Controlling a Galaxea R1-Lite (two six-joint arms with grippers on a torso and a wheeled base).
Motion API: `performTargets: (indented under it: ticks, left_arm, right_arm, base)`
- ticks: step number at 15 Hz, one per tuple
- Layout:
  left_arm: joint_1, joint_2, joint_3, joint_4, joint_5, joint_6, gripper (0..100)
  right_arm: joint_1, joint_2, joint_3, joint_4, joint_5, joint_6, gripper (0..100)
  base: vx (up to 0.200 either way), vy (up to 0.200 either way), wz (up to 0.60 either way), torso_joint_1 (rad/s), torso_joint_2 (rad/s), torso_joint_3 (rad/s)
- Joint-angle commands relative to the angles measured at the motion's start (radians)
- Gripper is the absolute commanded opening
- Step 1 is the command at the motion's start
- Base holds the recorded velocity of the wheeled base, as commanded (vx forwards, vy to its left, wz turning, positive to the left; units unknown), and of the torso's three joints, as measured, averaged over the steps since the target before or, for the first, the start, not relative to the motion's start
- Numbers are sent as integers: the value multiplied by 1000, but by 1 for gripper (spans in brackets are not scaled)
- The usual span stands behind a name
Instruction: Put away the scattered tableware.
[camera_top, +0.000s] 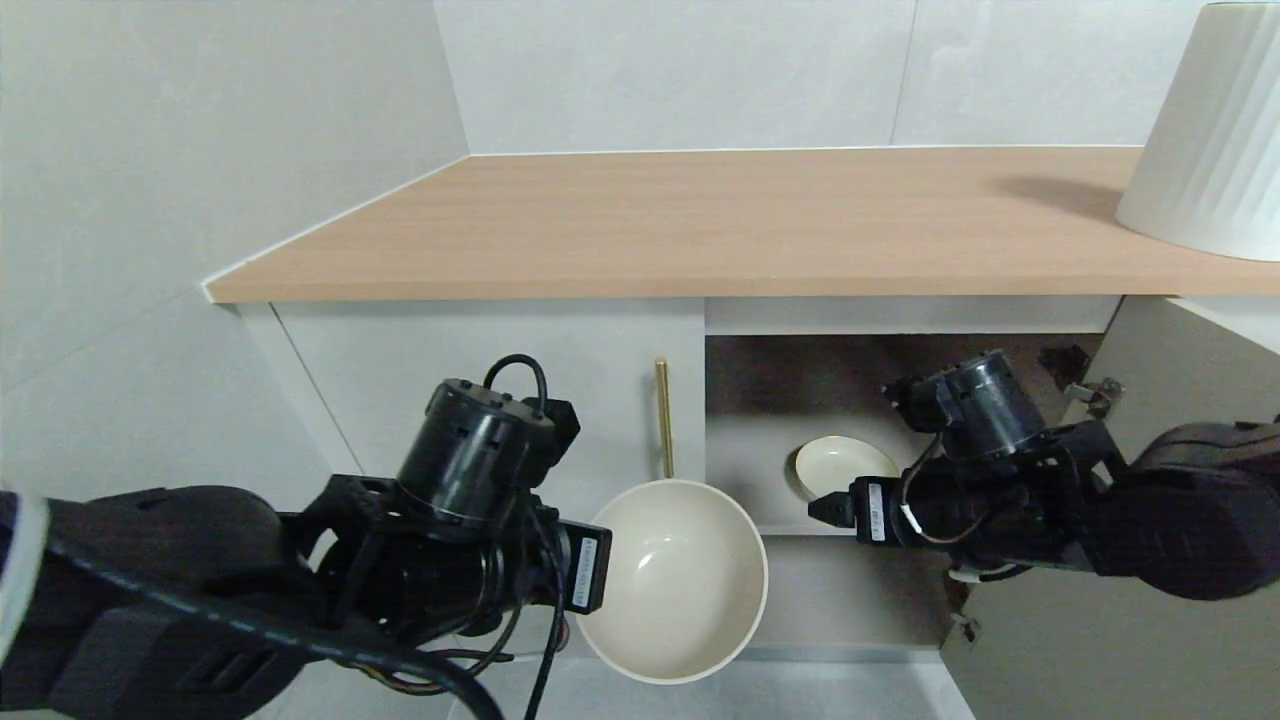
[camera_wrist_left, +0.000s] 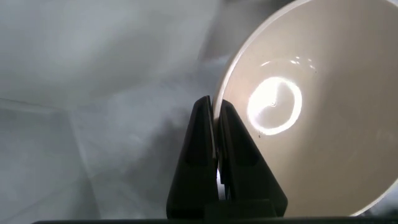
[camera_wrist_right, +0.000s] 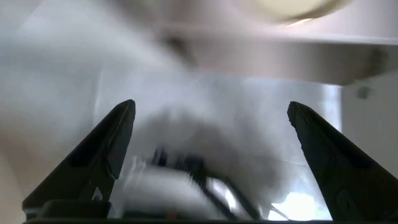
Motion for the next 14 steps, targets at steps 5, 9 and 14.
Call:
performTargets:
  ticks: [5, 9, 14]
  left_arm:
    - [-87, 129, -8, -60, 79, 0, 0]
    - [-99, 138, -14, -60, 79, -1, 0]
    - [-116, 130, -7, -62, 80, -7, 0]
  right_arm:
    - [120, -96, 84, -1, 15, -43, 100]
    - [147, -65, 107, -1, 15, -83, 100]
    - [167, 10, 110, -62, 9, -80, 100]
  base:
    - [0, 0, 0, 0, 0, 0]
    - [0, 0, 0, 0, 0, 0]
    - [0, 0, 0, 0, 0, 0]
